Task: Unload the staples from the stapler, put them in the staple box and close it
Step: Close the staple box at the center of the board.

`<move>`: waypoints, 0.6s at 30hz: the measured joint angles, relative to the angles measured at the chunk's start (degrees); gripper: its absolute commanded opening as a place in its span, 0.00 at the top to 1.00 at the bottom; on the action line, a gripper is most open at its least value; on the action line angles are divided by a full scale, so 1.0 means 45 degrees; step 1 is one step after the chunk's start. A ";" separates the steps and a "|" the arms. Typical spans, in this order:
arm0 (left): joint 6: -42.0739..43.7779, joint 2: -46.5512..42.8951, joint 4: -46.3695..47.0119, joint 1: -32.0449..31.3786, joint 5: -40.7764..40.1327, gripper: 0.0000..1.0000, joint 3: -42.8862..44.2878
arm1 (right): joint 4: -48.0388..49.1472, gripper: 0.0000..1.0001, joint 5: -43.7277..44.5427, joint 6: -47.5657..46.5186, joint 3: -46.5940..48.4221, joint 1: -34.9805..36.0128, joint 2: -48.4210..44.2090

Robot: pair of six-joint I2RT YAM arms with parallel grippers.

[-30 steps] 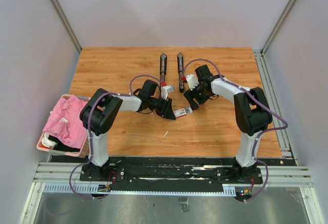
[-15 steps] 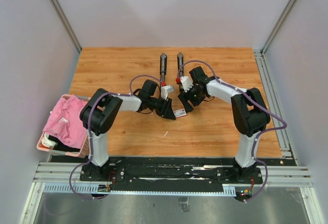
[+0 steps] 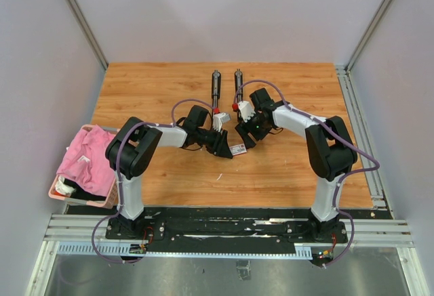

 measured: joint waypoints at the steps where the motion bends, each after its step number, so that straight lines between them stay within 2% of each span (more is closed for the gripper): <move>1: 0.0005 0.0000 0.0000 0.0010 0.0000 0.57 0.0000 | -0.0005 0.27 0.0024 0.0005 0.0000 0.0000 0.0000; 18: 0.0019 0.0000 0.0005 0.0024 0.0044 0.57 -0.0015 | 0.0039 0.27 0.0151 -0.0287 -0.0675 -0.0175 -0.0471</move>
